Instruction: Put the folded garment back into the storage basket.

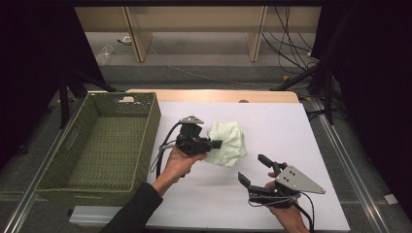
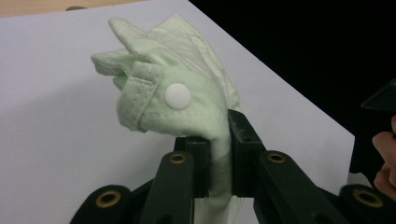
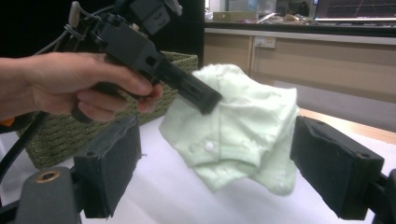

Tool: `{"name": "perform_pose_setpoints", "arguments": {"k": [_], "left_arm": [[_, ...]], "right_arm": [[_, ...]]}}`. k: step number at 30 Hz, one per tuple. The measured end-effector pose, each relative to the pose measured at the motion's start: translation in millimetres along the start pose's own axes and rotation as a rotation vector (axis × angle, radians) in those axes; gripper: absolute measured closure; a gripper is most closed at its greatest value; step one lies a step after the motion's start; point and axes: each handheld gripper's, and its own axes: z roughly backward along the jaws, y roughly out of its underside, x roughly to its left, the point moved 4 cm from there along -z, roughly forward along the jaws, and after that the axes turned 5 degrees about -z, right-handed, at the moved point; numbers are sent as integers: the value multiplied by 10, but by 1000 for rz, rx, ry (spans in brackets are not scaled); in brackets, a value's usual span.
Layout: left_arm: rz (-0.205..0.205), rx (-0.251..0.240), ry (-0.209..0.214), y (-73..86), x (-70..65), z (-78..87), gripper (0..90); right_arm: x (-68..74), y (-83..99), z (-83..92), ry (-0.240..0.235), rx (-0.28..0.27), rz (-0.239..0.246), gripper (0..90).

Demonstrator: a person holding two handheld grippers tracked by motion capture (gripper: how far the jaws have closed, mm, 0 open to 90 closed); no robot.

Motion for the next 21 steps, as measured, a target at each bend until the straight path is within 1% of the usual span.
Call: {"name": "perform_pose_setpoints", "arguments": {"k": [8, 12, 15, 21], "left_arm": [[0, -25, 4, -33, 5, 207, 800], [1, -49, 12, -76, -19, 335, 800], [-5, -59, 17, -101, -39, 435, 800], [-7, -77, 11, -113, -29, 601, 800]], "right_arm": [[5, -2, -1, -2, -1, 5, 172], [3, -3, 1, -3, -2, 5, 172], [5, -4, 4, -3, -1, 3, 172], [12, -4, 4, -4, 0, 5, 172]]}}
